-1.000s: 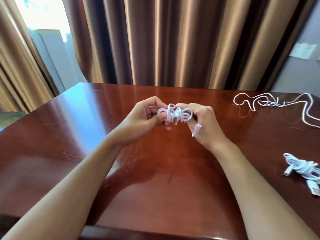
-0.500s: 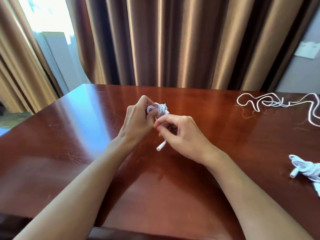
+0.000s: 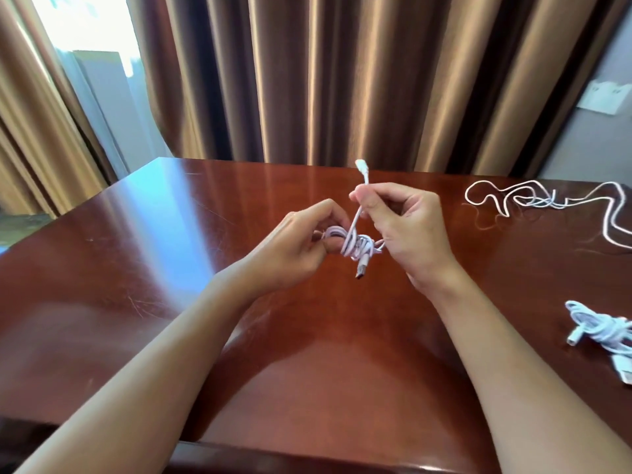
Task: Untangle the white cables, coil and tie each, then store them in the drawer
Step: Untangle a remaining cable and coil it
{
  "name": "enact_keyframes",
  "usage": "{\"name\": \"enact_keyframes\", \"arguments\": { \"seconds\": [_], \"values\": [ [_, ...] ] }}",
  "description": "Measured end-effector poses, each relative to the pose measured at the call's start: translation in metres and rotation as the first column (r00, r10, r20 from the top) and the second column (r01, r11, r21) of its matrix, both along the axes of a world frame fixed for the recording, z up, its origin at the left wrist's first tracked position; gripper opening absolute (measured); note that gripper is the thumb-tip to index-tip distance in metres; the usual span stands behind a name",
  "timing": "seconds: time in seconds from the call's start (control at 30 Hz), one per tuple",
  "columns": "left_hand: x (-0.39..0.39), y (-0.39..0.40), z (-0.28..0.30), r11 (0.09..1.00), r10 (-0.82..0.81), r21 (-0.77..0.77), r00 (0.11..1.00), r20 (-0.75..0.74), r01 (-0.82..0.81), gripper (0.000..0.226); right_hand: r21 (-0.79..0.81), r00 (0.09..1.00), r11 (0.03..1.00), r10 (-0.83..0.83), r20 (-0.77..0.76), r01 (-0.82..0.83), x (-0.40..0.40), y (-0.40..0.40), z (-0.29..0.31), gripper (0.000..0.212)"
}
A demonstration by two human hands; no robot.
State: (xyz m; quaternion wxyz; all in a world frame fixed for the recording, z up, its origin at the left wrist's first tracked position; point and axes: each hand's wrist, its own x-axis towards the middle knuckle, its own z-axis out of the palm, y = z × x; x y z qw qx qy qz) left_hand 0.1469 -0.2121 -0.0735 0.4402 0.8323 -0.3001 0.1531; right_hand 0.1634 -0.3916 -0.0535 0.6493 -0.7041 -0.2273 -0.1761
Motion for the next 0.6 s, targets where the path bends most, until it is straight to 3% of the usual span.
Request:
{"name": "enact_keyframes", "arguments": {
  "seconds": [0.13, 0.2, 0.3, 0.47, 0.6],
  "values": [
    [-0.004, -0.003, 0.002, 0.987, -0.125, -0.115, 0.988, -0.085, 0.115, 0.023, 0.221, 0.891, 0.973, 0.154, -0.426, -0.062, 0.005, -0.002, -0.004, 0.005],
    [-0.005, -0.004, 0.004, 0.983, -0.129, -0.138, 0.989, -0.073, 0.118, 0.027, 0.341, 0.756, 0.937, 0.275, -0.594, -0.073, 0.009, 0.001, -0.009, 0.010],
    [-0.004, -0.005, 0.003, 0.979, -0.083, -0.190, 0.996, -0.029, 0.076, 0.017, 0.462, 0.581, 0.883, 0.420, -0.697, -0.083, 0.008, 0.003, -0.011, 0.033],
    [-0.001, -0.011, 0.004, 0.905, 0.086, -0.416, 0.996, -0.011, -0.083, 0.009, 0.506, 0.648, 0.862, 0.365, -0.668, 0.036, 0.007, 0.011, -0.012, 0.009],
    [0.002, -0.017, 0.003, 0.716, 0.093, -0.665, 0.973, -0.213, -0.214, 0.013, 0.564, 0.682, 0.825, 0.386, -0.621, 0.047, -0.002, 0.030, -0.019, 0.012]
  ]
}}
